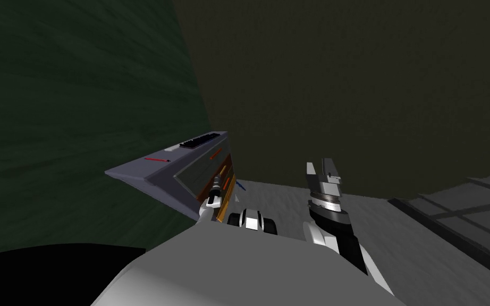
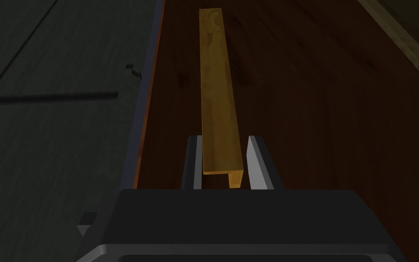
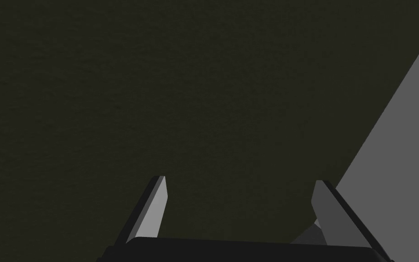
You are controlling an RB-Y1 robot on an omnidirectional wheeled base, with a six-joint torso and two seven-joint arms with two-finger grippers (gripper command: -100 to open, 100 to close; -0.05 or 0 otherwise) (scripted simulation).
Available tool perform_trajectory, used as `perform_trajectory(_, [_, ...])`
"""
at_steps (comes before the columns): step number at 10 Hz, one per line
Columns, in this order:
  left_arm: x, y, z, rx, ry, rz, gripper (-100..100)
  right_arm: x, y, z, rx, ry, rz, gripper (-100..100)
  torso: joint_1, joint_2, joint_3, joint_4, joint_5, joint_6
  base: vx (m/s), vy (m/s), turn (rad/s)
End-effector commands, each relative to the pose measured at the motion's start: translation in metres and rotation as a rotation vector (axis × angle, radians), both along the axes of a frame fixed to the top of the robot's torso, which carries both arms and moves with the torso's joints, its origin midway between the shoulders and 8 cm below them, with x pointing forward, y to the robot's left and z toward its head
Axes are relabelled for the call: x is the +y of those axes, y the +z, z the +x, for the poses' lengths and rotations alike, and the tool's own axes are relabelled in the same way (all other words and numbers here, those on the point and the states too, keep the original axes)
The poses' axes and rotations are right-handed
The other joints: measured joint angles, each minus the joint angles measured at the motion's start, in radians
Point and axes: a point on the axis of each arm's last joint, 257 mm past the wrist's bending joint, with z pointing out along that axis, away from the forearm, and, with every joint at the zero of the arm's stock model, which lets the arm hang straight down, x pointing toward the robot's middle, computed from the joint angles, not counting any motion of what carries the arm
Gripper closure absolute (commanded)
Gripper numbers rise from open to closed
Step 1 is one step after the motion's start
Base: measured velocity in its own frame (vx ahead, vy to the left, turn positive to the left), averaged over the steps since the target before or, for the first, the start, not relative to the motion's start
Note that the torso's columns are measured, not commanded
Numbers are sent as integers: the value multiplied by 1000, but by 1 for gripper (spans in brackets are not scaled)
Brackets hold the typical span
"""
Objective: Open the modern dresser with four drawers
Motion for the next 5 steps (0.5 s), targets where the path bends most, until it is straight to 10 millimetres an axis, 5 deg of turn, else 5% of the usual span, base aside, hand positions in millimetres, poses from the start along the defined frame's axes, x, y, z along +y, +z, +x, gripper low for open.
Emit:
perform_trajectory(1, [-15, 16, 9, -32, -62, 31, 100, 0, 0, 0, 0, 0, 0, 0, 0, 0, 0, 1, 0, -1, 101, -26, 307])
perform_trajectory(5, [-67, 14, 16, -29, -177, 33, 100, 0, 0, 0, 0, 0, 0, 0, 0, 3, 2, 1, 2, 1, 60, -11, 267])
